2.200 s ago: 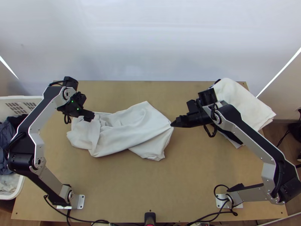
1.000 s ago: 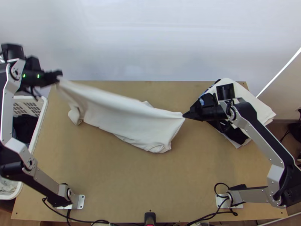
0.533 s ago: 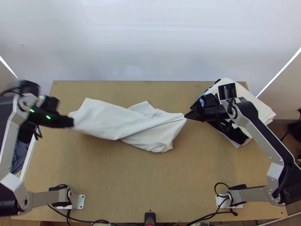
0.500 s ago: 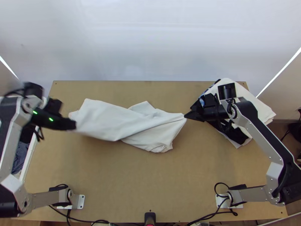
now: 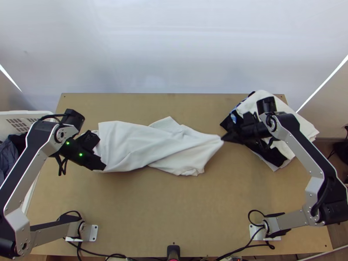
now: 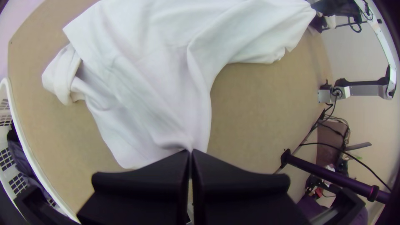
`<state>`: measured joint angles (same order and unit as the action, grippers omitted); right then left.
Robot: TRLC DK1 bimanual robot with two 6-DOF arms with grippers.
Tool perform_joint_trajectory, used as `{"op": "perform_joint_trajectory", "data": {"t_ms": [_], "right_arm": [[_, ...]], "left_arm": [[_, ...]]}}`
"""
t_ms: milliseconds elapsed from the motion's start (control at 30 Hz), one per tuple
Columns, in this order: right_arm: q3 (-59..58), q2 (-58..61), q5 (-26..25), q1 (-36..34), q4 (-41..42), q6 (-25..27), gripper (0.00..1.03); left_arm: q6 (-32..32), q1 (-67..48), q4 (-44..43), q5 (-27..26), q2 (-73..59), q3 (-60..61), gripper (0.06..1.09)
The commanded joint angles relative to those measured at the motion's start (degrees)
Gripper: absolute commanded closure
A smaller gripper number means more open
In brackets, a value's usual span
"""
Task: Fold the t-shirt
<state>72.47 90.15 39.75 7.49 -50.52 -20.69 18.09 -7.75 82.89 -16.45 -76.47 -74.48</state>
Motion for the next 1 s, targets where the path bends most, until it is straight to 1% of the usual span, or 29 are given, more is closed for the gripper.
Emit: {"op": "perform_joint_trajectory", "data": {"t_ms": [0, 67, 133, 233, 367, 400, 433, 467, 500, 533, 567, 600, 667, 767, 933, 967], "right_arm": [[-4.00, 1.43, -3.36, -2.39, -9.33, 6.80, 1.00], [-6.02, -1.64, -8.90, -1.33, -8.36, 9.61, 1.00], [-7.95, -5.77, -14.79, 0.25, -6.08, 11.37, 1.00], [-9.36, -10.70, -19.18, 1.39, -5.02, 13.83, 1.00], [-11.38, -16.67, -22.96, 2.09, -5.11, 16.29, 1.00], [-11.82, -17.90, -23.49, 2.09, -5.11, 16.82, 1.00], [-12.35, -19.05, -23.84, 2.01, -5.11, 16.82, 1.00], [-12.70, -19.75, -23.93, 1.83, -5.11, 16.82, 1.00], [-13.14, -20.01, -24.10, 1.65, -5.11, 16.91, 1.00], [-13.49, -20.19, -24.19, 1.57, -5.11, 16.91, 1.00], [-13.58, -20.28, -24.10, 1.57, -5.11, 16.82, 1.00], [-13.67, -20.19, -24.10, 1.57, -5.11, 16.82, 1.00], [-13.76, -20.01, -24.10, 1.65, -5.11, 16.73, 1.00], [-13.76, -19.57, -24.10, 1.83, -5.11, 16.64, 1.00], [-13.67, -19.22, -24.10, 1.92, -5.02, 16.47, 1.00], [-13.58, -19.13, -24.01, 1.83, -5.02, 16.47, 1.00]], "left_arm": [[2.92, 0.01, 0.08, 1.68, -2.37, -0.58, 1.05], [3.53, 1.42, -0.10, 2.30, -3.95, -2.08, 1.05], [4.33, 2.56, -0.36, 2.82, -5.54, -2.87, 1.05], [5.56, 4.23, -1.24, 3.18, -8.52, -3.66, 1.05], [5.20, 5.38, -3.44, 3.18, -12.13, -4.89, 1.05], [4.24, 5.38, -5.72, 3.18, -12.57, -5.15, 1.04], [3.18, 5.02, -6.95, 3.18, -13.27, -5.77, 0.94], [3.45, 4.41, -6.52, 3.18, -13.89, -6.38, 0.73], [3.71, 3.44, -6.16, 3.26, -14.24, -7.17, 0.47], [3.53, 2.74, -6.43, 3.26, -14.41, -7.96, 0.28], [2.92, 1.77, -7.13, 3.09, -14.32, -9.02, 0.13], [1.86, 1.07, -8.62, 3.00, -13.71, -9.63, 0.10], [-1.04, 0.72, -12.93, 1.86, -12.39, -10.69, 0.10], [-5.08, 1.16, -14.51, 0.98, -13.27, -13.76, 0.10], [-6.49, 5.38, -14.95, 0.98, -18.81, -15.43, 0.10], [-6.75, 6.17, -14.95, 0.10, -19.77, -15.70, 0.12]]}}
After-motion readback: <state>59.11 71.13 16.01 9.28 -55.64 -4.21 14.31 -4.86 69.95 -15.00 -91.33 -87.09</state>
